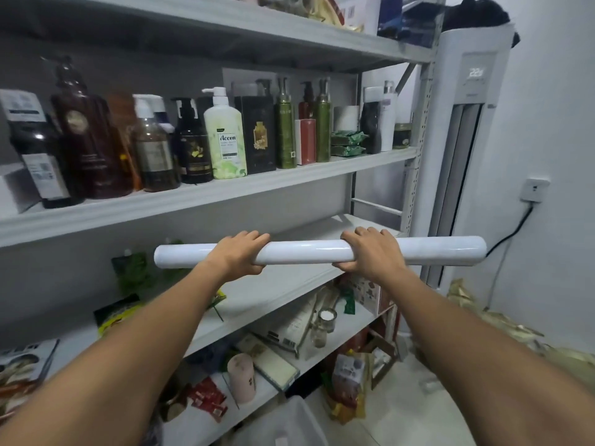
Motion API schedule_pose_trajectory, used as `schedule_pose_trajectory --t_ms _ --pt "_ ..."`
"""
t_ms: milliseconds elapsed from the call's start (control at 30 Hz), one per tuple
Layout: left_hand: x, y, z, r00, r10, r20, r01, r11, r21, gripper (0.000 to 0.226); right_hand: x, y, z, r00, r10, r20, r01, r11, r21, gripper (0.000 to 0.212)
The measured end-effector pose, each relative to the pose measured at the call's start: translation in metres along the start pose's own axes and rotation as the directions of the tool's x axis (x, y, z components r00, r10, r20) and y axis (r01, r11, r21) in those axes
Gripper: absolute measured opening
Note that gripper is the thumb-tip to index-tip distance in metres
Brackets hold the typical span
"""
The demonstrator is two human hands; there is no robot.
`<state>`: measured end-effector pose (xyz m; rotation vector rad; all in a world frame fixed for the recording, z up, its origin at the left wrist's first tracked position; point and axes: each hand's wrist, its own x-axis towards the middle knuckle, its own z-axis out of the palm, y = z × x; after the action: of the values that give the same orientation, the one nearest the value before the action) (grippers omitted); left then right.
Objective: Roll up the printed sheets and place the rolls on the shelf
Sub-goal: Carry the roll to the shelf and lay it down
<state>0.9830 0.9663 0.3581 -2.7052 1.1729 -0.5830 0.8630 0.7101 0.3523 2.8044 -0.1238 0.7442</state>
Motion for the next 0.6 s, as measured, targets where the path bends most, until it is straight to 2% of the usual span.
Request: schedule_pose_trajectory --t_ms 433,600 --pt "0.099 -0.027 0.1 1.0 -0.005 0.019 0.007 0.991 -0.13 0.035 0.078 0.027 0.103 0.998 0.008 0.065 -0.007 1.0 -0.021 0.051" --pt "0.14 -0.052 0.153 0.998 0.032 -0.056 -0.042 0.981 -0.188 0.033 0.124 0.038 0.151 0.995 -0.016 0.094 0.018 1.0 -0.019 0.051"
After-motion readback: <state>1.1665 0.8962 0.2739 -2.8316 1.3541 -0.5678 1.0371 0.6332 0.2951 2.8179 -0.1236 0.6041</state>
